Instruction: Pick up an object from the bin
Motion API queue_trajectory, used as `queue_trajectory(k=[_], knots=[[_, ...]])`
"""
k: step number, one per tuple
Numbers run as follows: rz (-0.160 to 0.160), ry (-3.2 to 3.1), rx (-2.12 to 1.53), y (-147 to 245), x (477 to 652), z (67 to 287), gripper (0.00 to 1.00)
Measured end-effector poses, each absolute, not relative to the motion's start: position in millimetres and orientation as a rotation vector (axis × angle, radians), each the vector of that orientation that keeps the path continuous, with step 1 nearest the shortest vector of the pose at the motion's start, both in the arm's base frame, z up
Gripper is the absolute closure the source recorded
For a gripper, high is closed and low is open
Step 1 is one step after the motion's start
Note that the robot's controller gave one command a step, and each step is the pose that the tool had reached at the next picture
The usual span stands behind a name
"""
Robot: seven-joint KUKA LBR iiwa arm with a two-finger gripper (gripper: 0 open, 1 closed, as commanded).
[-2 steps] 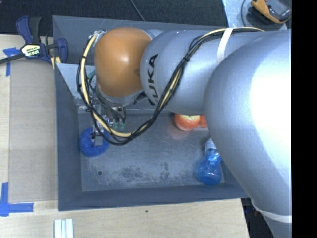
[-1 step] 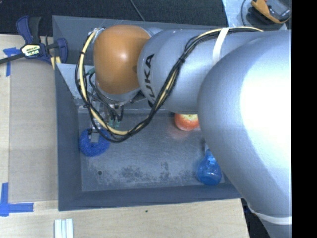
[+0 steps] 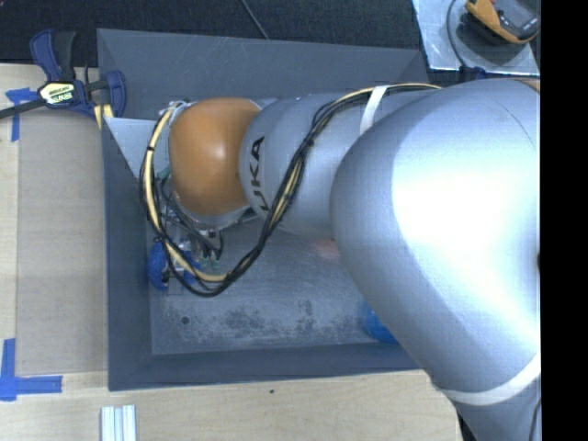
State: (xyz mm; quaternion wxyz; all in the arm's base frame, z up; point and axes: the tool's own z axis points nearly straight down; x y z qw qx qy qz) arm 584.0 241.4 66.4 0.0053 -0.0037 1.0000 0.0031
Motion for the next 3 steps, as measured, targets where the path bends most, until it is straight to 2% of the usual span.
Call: queue_trajectory(k=[1,3], knots=[[0.021,3.094,0.396,236.3,575.3,72.0,1.0],[0.022,3.092,0.397,236.0,575.5,74.1,1.0]])
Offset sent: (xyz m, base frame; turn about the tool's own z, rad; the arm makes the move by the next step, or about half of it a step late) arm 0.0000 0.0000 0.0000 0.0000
